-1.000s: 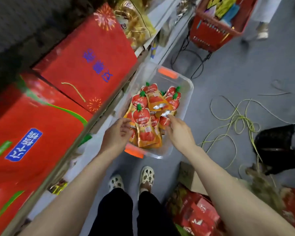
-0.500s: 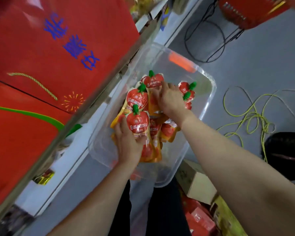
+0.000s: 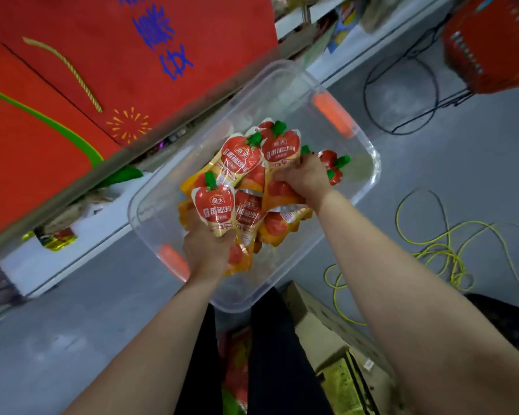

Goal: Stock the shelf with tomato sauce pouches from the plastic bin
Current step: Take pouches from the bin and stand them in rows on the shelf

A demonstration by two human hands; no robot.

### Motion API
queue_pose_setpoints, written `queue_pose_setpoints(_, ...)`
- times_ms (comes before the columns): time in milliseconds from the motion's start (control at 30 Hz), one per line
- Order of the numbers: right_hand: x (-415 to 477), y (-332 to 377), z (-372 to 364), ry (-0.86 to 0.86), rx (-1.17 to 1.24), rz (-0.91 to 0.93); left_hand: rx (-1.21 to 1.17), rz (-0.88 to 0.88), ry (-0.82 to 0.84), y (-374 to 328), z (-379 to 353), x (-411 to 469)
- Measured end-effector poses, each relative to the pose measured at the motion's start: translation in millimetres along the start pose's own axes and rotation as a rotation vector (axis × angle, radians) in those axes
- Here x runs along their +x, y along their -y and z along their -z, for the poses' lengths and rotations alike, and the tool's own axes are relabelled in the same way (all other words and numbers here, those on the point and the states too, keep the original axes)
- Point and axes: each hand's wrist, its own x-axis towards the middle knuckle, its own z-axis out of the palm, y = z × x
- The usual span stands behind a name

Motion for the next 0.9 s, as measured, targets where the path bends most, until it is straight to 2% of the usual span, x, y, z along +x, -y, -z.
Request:
queue_pose_setpoints(133, -31.8, -3.9, 6.2, 0.120, 0.347, -0.120, -0.142, 0.015, 0.111, -5.5, 18.7, -10.8)
queue_pose_setpoints(300, -82.7, 8.4, 18.8, 0.201, 0.459, -0.030, -0.362, -0.010, 0.170, -19.9, 56.8, -36.7)
queue_pose_setpoints(400, -114.0, 26.3, 23.4, 0.254, 0.443, -0.011, -0.558, -0.014, 0.147, -22.2, 83.5, -57.1)
queue_pose_setpoints(633, -193.8, 77.4, 13.7, 0.398, 0.295, 0.212, -0.784, -0.049, 0.045, -7.2, 167.3, -102.2)
queue_pose_setpoints(900, -283.6, 134.0, -65.8, 0.528, 0.231, 0.406, -0.929, -0.163, -0.113, 63.7, 273.0, -130.5)
